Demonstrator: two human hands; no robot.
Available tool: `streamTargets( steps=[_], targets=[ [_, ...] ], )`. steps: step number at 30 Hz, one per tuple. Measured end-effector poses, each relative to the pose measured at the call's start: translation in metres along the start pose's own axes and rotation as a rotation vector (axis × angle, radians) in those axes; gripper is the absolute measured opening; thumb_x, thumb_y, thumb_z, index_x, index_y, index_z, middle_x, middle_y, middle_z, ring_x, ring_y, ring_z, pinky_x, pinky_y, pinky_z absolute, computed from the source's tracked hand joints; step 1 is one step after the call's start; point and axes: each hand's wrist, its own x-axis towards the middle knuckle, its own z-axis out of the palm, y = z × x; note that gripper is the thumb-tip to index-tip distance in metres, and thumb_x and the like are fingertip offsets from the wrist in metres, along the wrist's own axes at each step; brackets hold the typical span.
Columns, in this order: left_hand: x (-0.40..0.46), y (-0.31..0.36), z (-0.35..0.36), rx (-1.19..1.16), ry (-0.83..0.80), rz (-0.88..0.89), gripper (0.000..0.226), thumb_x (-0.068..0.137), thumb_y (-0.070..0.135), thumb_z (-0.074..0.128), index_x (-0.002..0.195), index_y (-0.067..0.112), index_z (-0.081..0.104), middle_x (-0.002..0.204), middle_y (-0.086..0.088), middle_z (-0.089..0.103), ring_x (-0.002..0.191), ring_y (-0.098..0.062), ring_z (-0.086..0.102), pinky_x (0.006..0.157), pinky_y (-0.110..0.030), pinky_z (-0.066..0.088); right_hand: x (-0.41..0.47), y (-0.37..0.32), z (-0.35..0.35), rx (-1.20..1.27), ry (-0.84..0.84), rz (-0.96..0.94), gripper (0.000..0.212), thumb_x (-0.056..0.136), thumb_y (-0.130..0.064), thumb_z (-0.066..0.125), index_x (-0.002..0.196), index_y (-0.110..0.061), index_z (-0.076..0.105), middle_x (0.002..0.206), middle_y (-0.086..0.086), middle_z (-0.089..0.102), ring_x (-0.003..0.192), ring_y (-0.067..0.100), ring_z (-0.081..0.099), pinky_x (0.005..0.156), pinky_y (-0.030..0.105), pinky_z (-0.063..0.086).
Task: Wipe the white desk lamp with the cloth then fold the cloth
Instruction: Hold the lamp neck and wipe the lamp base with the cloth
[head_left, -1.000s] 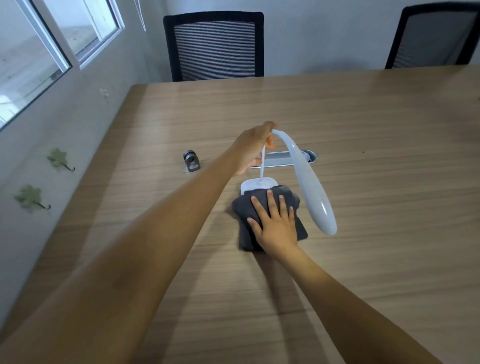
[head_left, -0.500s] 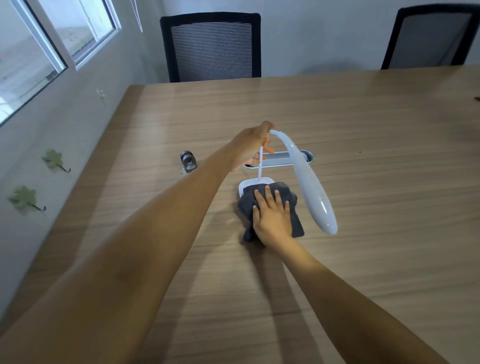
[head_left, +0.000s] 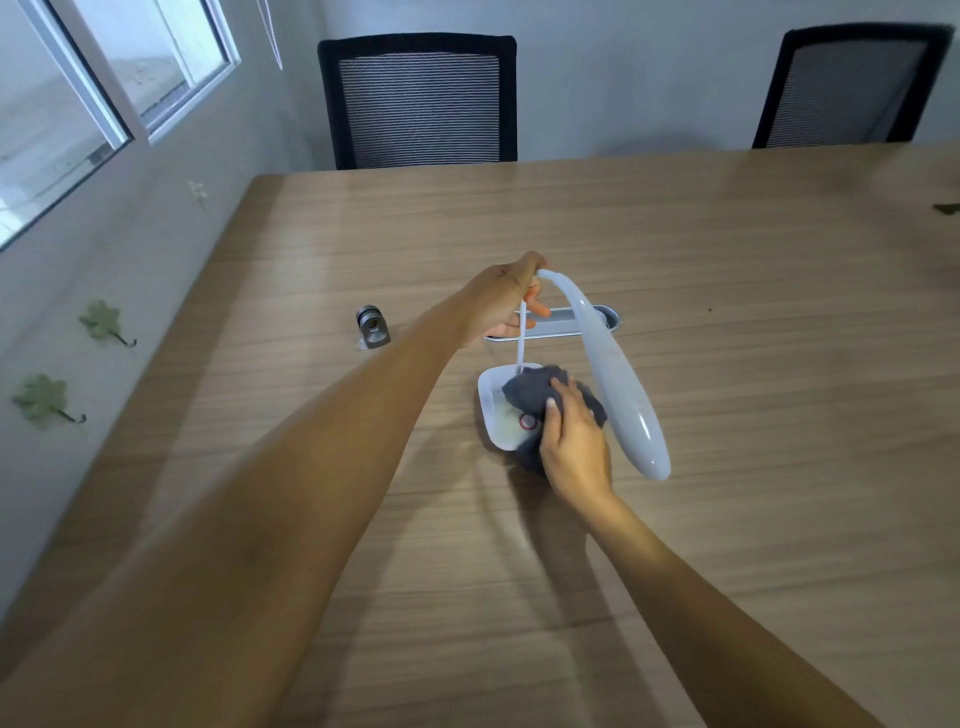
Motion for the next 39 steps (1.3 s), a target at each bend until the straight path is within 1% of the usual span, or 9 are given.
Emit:
streamTargets(
  steps=[9, 17, 21, 23, 26, 28, 30, 35, 39],
  targets=[
    [0.001, -0.003, -0.002, 0.002, 0.008, 0.001, 0.036, 0.093, 0.04, 0.04, 0.065, 0.016, 0.046, 0.113, -0.017, 0.068, 0.108, -0.032, 0.062, 0.094, -0.035, 0.05, 0.002, 0.0, 0.037, -0.562, -0.335, -0.115, 0.055, 0.098, -0.045, 0.026, 0.148, -0.026, 0.015, 0.16, 0.008, 0.003, 0.147, 0.029, 0.0, 0.12, 0.045, 0.001],
    [0.0, -0.004, 0.0, -0.01, 0.01, 0.019, 0.038, 0.093, 0.038, 0.039, 0.064, 0.015, 0.045, 0.101, -0.013, 0.067, 0.097, -0.029, 0.063, 0.093, -0.035, 0.05, -0.039, 0.014, 0.019, -0.383, -0.294, -0.32, 0.071, 0.085, -0.048, 0.009, 0.129, -0.013, 0.052, 0.143, 0.008, 0.049, 0.137, 0.026, 0.038, 0.114, 0.039, 0.027],
    [0.001, -0.005, -0.001, 0.01, 0.003, 0.023, 0.037, 0.091, 0.04, 0.04, 0.063, 0.016, 0.046, 0.105, -0.014, 0.069, 0.107, -0.033, 0.065, 0.099, -0.039, 0.05, -0.04, 0.001, -0.004, -0.111, 0.061, -0.104, 0.046, 0.094, -0.039, 0.028, 0.117, -0.013, 0.058, 0.114, 0.007, 0.067, 0.106, 0.025, 0.061, 0.076, 0.024, 0.043],
    [0.001, -0.006, -0.001, 0.015, -0.006, 0.019, 0.039, 0.091, 0.041, 0.04, 0.061, 0.016, 0.045, 0.102, -0.012, 0.068, 0.106, -0.033, 0.065, 0.101, -0.041, 0.049, -0.026, -0.01, -0.007, -0.024, 0.158, -0.09, 0.036, 0.095, -0.031, 0.034, 0.118, -0.015, 0.057, 0.115, 0.006, 0.066, 0.107, 0.025, 0.059, 0.081, 0.025, 0.042],
    [0.001, -0.005, -0.001, 0.036, -0.015, 0.017, 0.04, 0.092, 0.042, 0.039, 0.062, 0.016, 0.046, 0.1, -0.01, 0.068, 0.107, -0.033, 0.064, 0.103, -0.042, 0.047, -0.004, -0.018, 0.004, -0.201, -0.082, -0.115, 0.046, 0.097, -0.036, 0.029, 0.138, -0.019, 0.041, 0.15, 0.008, 0.037, 0.138, 0.027, 0.032, 0.11, 0.029, 0.017],
    [0.001, -0.005, 0.0, 0.041, -0.022, 0.011, 0.04, 0.092, 0.042, 0.038, 0.062, 0.016, 0.045, 0.099, -0.01, 0.068, 0.108, -0.033, 0.063, 0.103, -0.043, 0.047, 0.002, -0.017, 0.015, -0.379, -0.322, -0.052, 0.051, 0.097, -0.047, 0.03, 0.145, -0.031, 0.026, 0.16, 0.003, 0.003, 0.146, 0.029, 0.004, 0.117, 0.036, -0.001],
    [0.001, -0.005, 0.0, 0.051, -0.026, 0.0, 0.041, 0.093, 0.042, 0.037, 0.062, 0.015, 0.044, 0.103, -0.01, 0.067, 0.109, -0.033, 0.063, 0.104, -0.042, 0.047, 0.001, -0.011, 0.022, -0.496, -0.424, -0.028, 0.062, 0.092, -0.055, 0.037, 0.146, -0.039, 0.012, 0.159, -0.001, -0.014, 0.146, 0.03, -0.009, 0.118, 0.046, -0.001],
    [0.001, -0.004, 0.0, 0.034, -0.019, 0.001, 0.041, 0.093, 0.041, 0.038, 0.061, 0.015, 0.044, 0.093, -0.008, 0.067, 0.106, -0.033, 0.063, 0.104, -0.042, 0.047, -0.016, 0.006, 0.02, -0.577, -0.367, -0.253, 0.057, 0.094, -0.039, 0.039, 0.146, -0.035, 0.016, 0.16, -0.002, -0.004, 0.147, 0.027, -0.008, 0.118, 0.041, -0.003],
    [0.002, -0.005, 0.001, 0.018, -0.025, 0.0, 0.04, 0.093, 0.041, 0.039, 0.062, 0.015, 0.044, 0.088, -0.006, 0.066, 0.107, -0.033, 0.062, 0.104, -0.043, 0.046, -0.036, 0.022, 0.009, -0.416, -0.407, -0.364, 0.061, 0.086, -0.047, 0.022, 0.142, -0.025, 0.034, 0.158, -0.003, 0.019, 0.147, 0.023, 0.007, 0.11, 0.028, -0.007]
  ],
)
